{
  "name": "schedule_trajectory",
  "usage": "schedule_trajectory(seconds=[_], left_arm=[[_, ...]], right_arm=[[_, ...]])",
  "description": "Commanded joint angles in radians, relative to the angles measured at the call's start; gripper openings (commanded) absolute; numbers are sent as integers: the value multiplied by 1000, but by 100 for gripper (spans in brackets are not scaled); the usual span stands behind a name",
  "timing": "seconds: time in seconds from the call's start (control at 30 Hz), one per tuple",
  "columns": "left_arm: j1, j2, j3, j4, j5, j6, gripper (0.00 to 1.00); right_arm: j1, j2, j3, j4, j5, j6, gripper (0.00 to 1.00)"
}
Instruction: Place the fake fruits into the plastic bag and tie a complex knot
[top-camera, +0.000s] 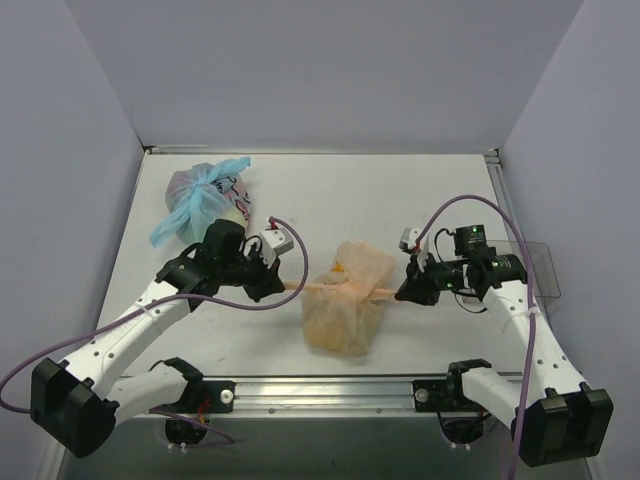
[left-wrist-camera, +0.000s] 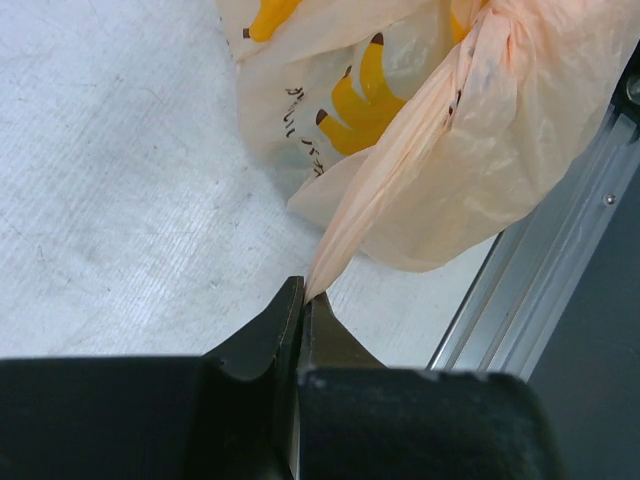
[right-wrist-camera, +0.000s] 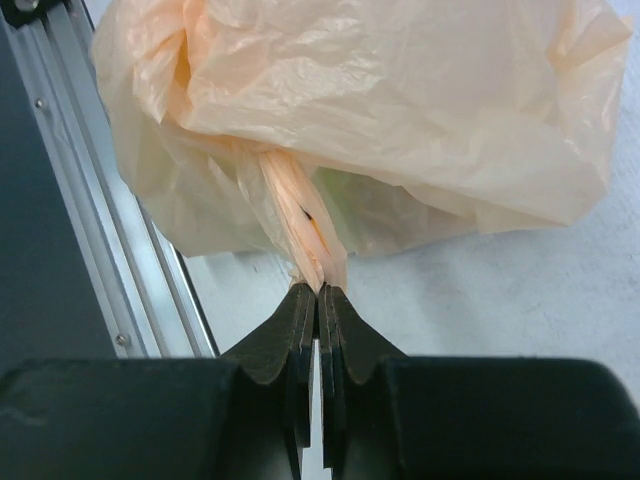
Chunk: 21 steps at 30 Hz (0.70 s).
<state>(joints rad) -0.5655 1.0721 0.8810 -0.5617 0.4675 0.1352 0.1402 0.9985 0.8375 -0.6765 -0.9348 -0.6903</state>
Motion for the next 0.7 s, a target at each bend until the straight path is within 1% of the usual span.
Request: schedule_trajectory(seconds=[0.0,0.13,0.17,0.23,0.27,0.3,0.33,0.37,0.4,0.43,0.47,0.5,0.57,0.67], left_arm=[[41,-29,-13,-66,-115,52,0],[46,-5,7,-67,-99,86,0],[46,2,13,-67,-75,98,0],[47,12,45,-73,29,148,0],[47,12,58,-75,63,161,8],[47,12,84,-75,122,174,19],[46,11,98,-73,144,194,32],[46,11,113,-75,158,198,58],[47,8,125,-73,167,201,68],[47,5,150,-73,171,201,80],[46,3,160,-73,168,201,95],[46,-3,171,-73,165,204,97],[46,-8,197,-75,164,216,97],[36,-18,211,-86,189,303,97]], right_arm=[[-30,9,-26,-75,136,-127,0],[-28,8,-20,-77,160,-156,0],[-28,5,-15,-78,166,-156,0],[-22,0,11,-103,160,-155,0],[-8,-1,24,-115,163,-150,0],[7,-1,38,-127,171,-141,2],[18,-3,67,-145,175,-127,27],[27,-9,78,-153,179,-109,40],[29,-17,86,-158,180,-101,52],[30,-37,89,-159,188,-95,69],[38,-47,89,-159,192,-92,75],[42,-57,87,-159,218,-91,80],[59,-72,84,-159,244,-94,81],[97,-75,78,-159,307,-101,86]])
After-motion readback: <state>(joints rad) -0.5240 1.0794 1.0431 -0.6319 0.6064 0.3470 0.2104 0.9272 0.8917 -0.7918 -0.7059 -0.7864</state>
